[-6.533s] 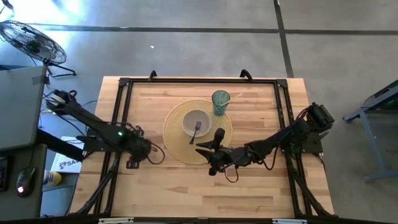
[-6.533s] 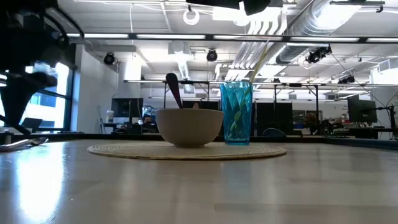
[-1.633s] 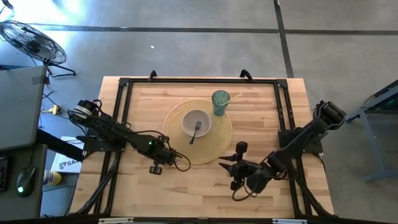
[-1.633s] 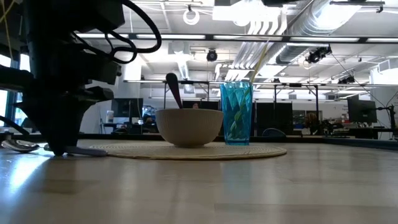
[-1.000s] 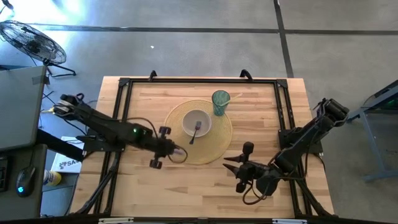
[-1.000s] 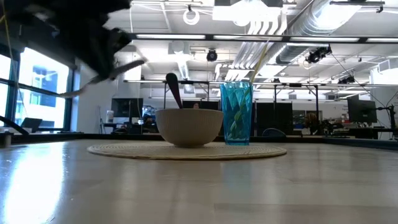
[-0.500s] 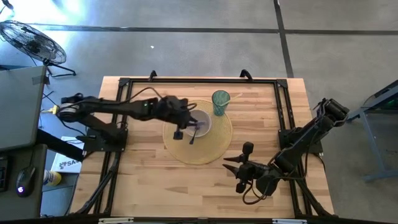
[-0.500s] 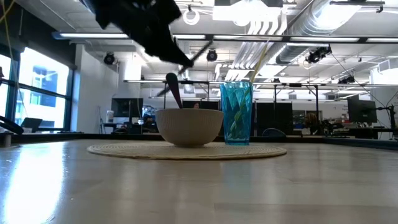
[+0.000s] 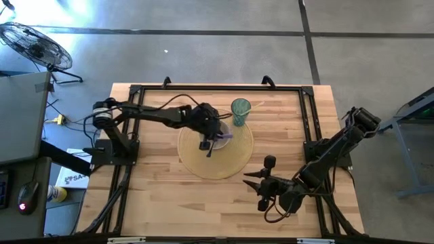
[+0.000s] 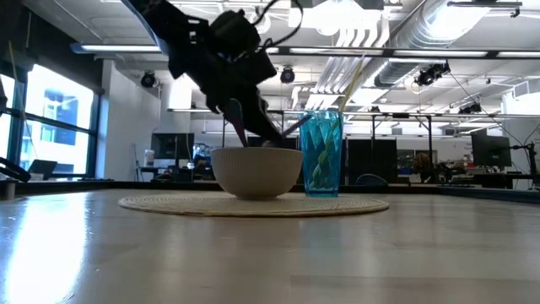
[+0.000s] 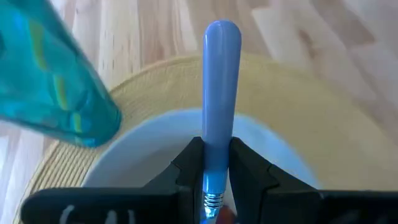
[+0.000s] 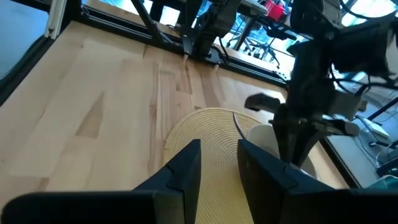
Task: Pick & Place Utensil
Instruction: Place the purple spoon into the white bowl, then return to Home Position
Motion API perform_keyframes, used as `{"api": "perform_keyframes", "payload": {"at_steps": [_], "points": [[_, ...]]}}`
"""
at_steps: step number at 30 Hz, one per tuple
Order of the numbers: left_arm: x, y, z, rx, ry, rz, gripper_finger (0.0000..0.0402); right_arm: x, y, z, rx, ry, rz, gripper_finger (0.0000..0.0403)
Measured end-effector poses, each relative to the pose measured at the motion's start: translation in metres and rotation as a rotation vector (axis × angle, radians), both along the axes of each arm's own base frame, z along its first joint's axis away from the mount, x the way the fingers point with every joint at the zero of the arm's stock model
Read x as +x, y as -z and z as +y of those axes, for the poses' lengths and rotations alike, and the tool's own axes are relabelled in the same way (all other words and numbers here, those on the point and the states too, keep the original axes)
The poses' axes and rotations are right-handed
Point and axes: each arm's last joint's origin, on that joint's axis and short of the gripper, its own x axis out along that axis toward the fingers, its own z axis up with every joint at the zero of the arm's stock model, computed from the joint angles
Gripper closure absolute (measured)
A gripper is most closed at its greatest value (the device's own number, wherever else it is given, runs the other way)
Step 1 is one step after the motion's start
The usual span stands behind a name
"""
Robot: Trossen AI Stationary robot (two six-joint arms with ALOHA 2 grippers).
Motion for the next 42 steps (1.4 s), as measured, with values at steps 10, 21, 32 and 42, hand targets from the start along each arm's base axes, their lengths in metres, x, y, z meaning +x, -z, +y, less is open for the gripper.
{"api": "perform_keyframes", "payload": {"at_steps": [10, 21, 32, 42], "points": [[0.005, 0.014, 0.003, -0.007, 0.001, 0.02, 0.0348, 0.0, 0.0, 0.0, 0.003, 0.0, -0.001, 0.0304], [0.008, 0.025, 0.004, -0.019, -0.026, 0.049, 0.0319, 0.0, 0.0, 0.001, 0.037, -0.018, 0.006, 0.0304], [0.012, 0.032, 0.007, -0.019, -0.1, 0.044, 0.0316, 0.0, 0.0, 0.001, 0.037, -0.027, 0.011, 0.0304], [0.007, 0.003, 0.006, -0.054, -0.133, -0.017, 0.0304, 0.001, -0.002, 0.001, 0.05, -0.027, -0.008, 0.0304]]}}
